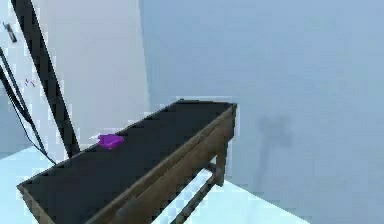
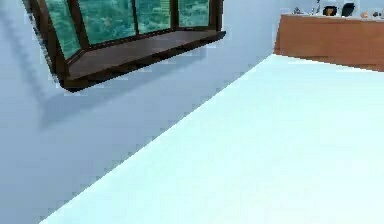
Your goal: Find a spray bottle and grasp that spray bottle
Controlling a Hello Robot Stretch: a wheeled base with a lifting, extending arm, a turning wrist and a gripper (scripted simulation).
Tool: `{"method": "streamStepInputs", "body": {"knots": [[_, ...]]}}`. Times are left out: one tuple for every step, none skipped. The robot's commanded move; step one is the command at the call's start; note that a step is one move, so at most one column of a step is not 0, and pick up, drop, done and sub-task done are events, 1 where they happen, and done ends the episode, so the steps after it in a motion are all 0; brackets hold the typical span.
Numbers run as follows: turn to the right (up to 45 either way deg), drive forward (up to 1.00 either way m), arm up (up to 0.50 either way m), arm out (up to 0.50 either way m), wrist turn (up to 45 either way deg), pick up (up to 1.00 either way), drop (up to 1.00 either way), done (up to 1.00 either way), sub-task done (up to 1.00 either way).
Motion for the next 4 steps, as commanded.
{"method": "streamStepInputs", "body": {"knots": [[-45.0, 0.00, 0.00, 0.00, 0.0, 0.00, 0.00, 0.00, 0.00], [-45.0, 0.00, 0.00, 0.00, 0.0, 0.00, 0.00, 0.00, 0.00], [-21.0, 0.00, 0.00, 0.00, 0.0, 0.00, 0.00, 0.00, 0.00], [45.0, 0.00, 0.00, 0.00, 0.0, 0.00, 0.00, 0.00, 0.00]]}}
